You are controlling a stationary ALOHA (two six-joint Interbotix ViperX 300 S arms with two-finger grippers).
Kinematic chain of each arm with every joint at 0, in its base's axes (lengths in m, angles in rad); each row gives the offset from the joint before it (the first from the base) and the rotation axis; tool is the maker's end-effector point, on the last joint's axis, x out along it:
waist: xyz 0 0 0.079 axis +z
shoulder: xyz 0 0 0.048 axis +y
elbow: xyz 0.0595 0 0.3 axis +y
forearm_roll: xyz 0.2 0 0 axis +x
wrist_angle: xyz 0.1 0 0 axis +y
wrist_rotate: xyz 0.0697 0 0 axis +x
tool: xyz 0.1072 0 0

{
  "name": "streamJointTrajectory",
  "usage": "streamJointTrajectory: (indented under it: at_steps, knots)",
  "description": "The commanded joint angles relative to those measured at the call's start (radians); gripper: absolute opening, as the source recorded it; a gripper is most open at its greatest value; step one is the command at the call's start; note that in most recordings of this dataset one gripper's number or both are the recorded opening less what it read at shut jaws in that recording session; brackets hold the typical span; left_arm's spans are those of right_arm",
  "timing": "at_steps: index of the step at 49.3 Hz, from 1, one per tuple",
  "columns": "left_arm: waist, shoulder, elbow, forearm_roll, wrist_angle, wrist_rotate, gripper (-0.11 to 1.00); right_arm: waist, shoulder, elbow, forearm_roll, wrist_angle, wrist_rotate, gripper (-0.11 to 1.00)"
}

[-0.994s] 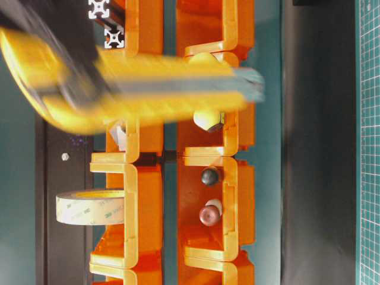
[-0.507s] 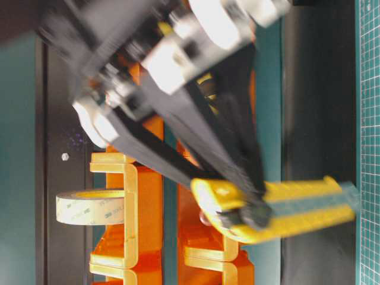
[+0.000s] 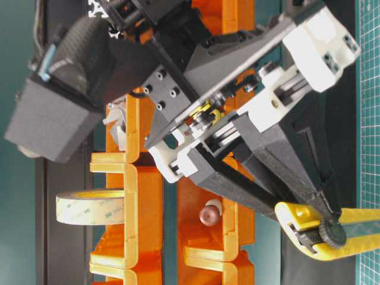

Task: Pick cutter from container rack with right arm.
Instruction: 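Carry the cutter over the mat and lower it, opening the right gripper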

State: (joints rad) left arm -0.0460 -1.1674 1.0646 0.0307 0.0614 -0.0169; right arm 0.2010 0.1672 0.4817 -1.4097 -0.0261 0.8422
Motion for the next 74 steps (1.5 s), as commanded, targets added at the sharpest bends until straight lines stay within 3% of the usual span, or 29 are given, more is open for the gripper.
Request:
streamJointTrajectory:
  at_steps: [1, 29, 31, 38, 43, 59, 74]
  knots:
    - [0.002, 0.017, -0.026, 0.003, -0.006, -0.003, 0.00, -0.008, -0.015, -0.017, -0.003, -0.018, 0.006, 0.26]
    - [0.002, 0.018, -0.023, 0.003, -0.011, -0.003, 0.00, -0.002, -0.020, 0.077, 0.026, -0.040, 0.023, 0.26]
    - [0.002, 0.020, -0.023, 0.003, -0.009, -0.002, 0.00, 0.000, -0.020, 0.078, 0.031, -0.040, 0.025, 0.30]
    - [0.002, 0.020, -0.023, 0.003, -0.005, -0.002, 0.00, 0.003, -0.014, 0.086, 0.055, -0.040, 0.041, 0.66]
    - [0.002, 0.025, -0.021, 0.003, -0.005, -0.002, 0.00, 0.008, -0.006, 0.094, 0.064, -0.040, 0.066, 0.77]
    - [0.003, 0.026, -0.021, 0.003, -0.003, -0.002, 0.00, 0.017, -0.032, 0.135, 0.069, -0.025, 0.144, 0.78]
    - [0.003, 0.026, -0.021, 0.003, 0.034, -0.003, 0.00, 0.026, -0.172, 0.176, 0.067, 0.023, 0.261, 0.78]
